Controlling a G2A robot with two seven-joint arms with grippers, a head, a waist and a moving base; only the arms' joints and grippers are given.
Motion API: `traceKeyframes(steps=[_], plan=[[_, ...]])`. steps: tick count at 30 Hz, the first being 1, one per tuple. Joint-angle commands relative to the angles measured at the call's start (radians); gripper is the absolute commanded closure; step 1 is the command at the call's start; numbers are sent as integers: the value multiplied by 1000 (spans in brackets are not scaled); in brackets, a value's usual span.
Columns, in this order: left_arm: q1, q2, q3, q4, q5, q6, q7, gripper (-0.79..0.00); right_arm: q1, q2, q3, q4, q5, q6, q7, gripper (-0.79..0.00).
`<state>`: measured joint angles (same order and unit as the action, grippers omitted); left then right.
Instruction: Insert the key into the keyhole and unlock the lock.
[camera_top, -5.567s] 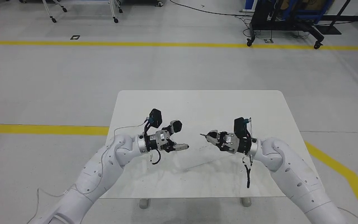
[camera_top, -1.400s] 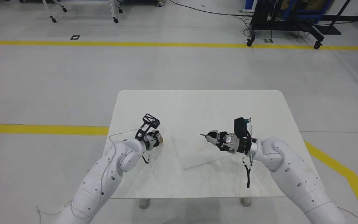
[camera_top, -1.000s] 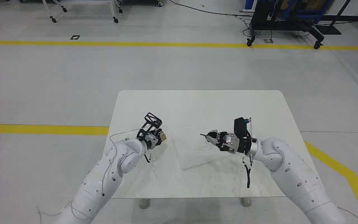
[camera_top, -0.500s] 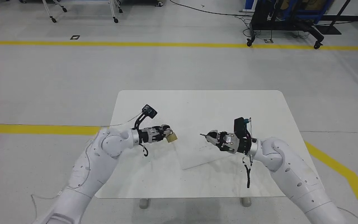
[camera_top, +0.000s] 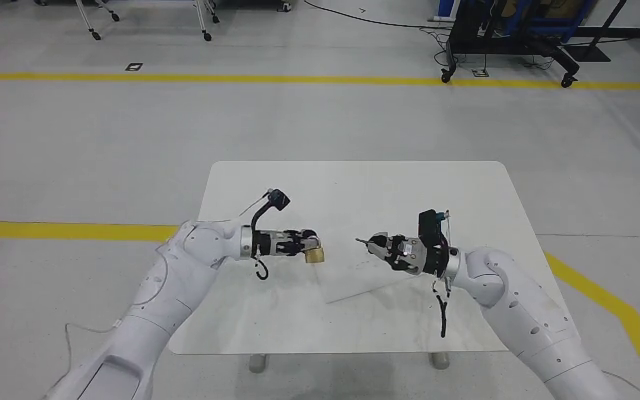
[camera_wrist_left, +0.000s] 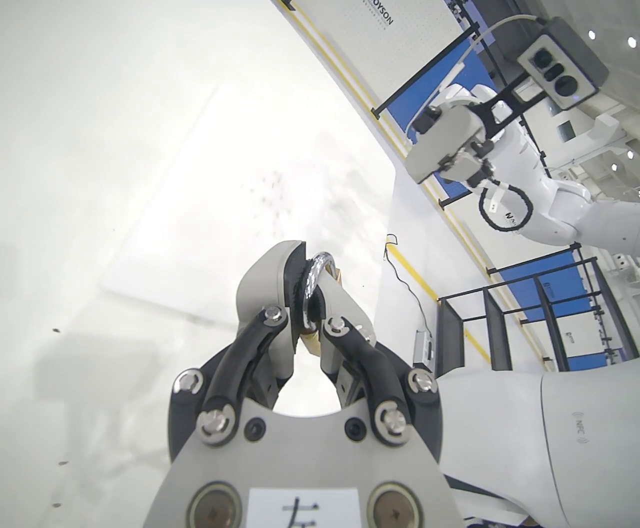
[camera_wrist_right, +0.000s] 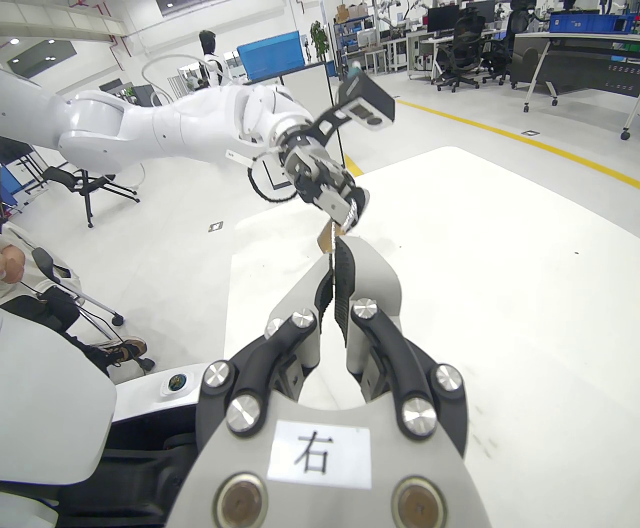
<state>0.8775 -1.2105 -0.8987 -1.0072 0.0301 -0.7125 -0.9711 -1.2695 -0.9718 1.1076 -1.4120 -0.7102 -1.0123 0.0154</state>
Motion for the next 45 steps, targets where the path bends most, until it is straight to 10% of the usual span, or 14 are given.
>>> traceKeyframes(steps=[1,9,20,36,45], plan=[[3,-6,9,-9,-127,66,-61,0,-1,-1,4,-1,20,0,-23,0],[-76,-59,72,138,-593,256,-384,0,24,-9,-47,42,81,0,-71,0],[-213,-186,170,439,-824,381,-458,0,21,-15,-64,83,95,0,-179,0],[-152,-179,164,405,-788,431,-319,0,6,-16,-75,55,118,0,-178,0],[-122,-180,141,300,-826,643,-250,0,-14,28,-175,3,933,87,332,0]])
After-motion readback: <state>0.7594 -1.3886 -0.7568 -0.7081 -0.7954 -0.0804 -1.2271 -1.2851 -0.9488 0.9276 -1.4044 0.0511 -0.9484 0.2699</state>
